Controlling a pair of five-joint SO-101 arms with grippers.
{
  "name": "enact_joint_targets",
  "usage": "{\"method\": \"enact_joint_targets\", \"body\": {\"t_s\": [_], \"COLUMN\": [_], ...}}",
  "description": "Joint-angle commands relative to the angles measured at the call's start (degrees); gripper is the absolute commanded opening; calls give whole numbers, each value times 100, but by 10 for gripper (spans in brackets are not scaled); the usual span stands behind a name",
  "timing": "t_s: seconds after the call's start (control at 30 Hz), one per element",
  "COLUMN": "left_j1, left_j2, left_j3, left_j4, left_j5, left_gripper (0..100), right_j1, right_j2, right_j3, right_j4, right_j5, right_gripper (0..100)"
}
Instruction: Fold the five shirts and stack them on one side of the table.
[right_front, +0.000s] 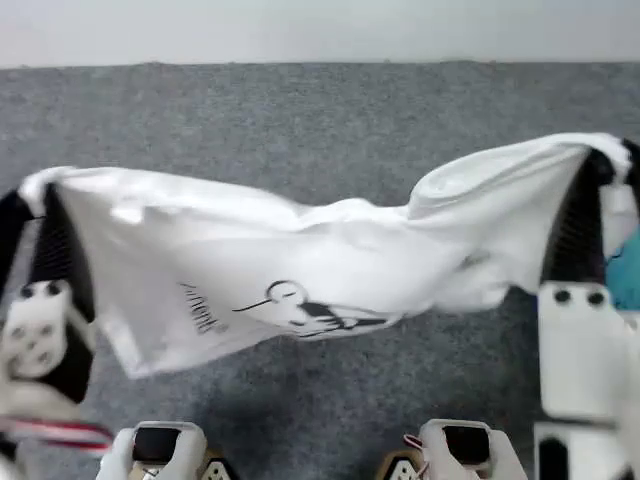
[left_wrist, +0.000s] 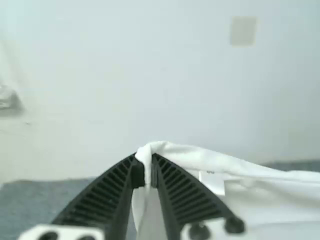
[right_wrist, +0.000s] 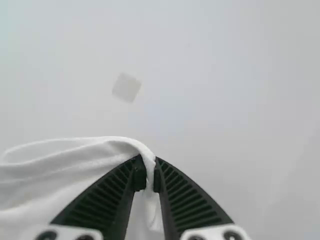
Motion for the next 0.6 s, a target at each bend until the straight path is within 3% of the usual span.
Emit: {"method": "enact_joint_targets", "body": {"t_s": [0.0,0.13,0.33,0.57], "left_j1": [-308,-299,-316,-334], "left_j2": [-70,-290,-545,-519], "left_j3": [-479,-505,-321,145], "left_j4": [62,62,62,44], "left_j5": [-62,-62,-62,-62], "left_gripper": [14,15,15,15], "right_j1": [84,101,840,1007], "right_j2": [22,-84,-382,-22], "right_j3": [-554,-1055,-1090,-1064], "right_j4": [48,92,163,400], "right_j5": [-255,-580,-607,-607], "right_gripper": [9,9,9,9]}}
